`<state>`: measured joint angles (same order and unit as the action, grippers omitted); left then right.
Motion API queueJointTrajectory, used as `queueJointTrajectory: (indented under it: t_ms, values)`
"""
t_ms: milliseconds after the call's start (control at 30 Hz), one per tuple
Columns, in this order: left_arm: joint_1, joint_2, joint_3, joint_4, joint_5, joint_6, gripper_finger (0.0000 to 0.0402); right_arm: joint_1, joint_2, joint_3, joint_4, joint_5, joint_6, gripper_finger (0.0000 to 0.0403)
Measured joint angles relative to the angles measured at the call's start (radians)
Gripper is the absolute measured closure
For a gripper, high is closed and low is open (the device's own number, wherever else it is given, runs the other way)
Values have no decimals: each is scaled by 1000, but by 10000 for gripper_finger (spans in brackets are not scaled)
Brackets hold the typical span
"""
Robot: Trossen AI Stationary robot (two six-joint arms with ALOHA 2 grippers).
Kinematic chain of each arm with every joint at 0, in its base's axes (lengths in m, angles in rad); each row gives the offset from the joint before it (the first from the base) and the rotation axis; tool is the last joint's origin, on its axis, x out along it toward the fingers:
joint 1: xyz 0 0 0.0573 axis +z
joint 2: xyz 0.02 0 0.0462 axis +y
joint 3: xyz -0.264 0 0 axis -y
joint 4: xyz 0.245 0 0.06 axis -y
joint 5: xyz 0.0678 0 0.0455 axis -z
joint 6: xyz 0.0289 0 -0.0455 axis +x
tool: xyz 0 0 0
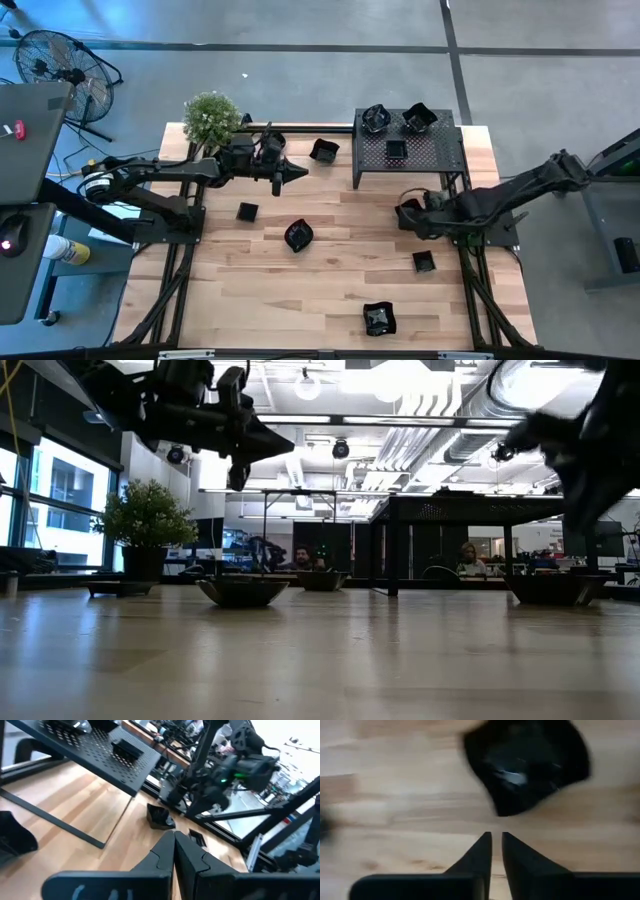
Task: Pick & Place Mini shaped plates
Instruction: Stack the black distorted square plate on top of the black distorted square plate on the shelf
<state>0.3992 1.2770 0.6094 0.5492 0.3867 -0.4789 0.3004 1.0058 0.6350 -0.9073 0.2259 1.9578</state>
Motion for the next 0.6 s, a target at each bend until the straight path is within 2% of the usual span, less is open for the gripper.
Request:
queueJointTrajectory:
  t_ms: [133,333,467,600]
  values:
    - [0,0,0,-1,19,0,401,-55,71,-18,-10,-78,53,320]
    - [0,0,0,-1,19,3,401,-147,122,-48,-7,-81,60,261]
    - [0,0,0,-7,24,3,401,-195,125,-79,13,-79,43,251]
    - [0,0,0,-7,24,3,401,-213,125,-130,102,-84,38,271]
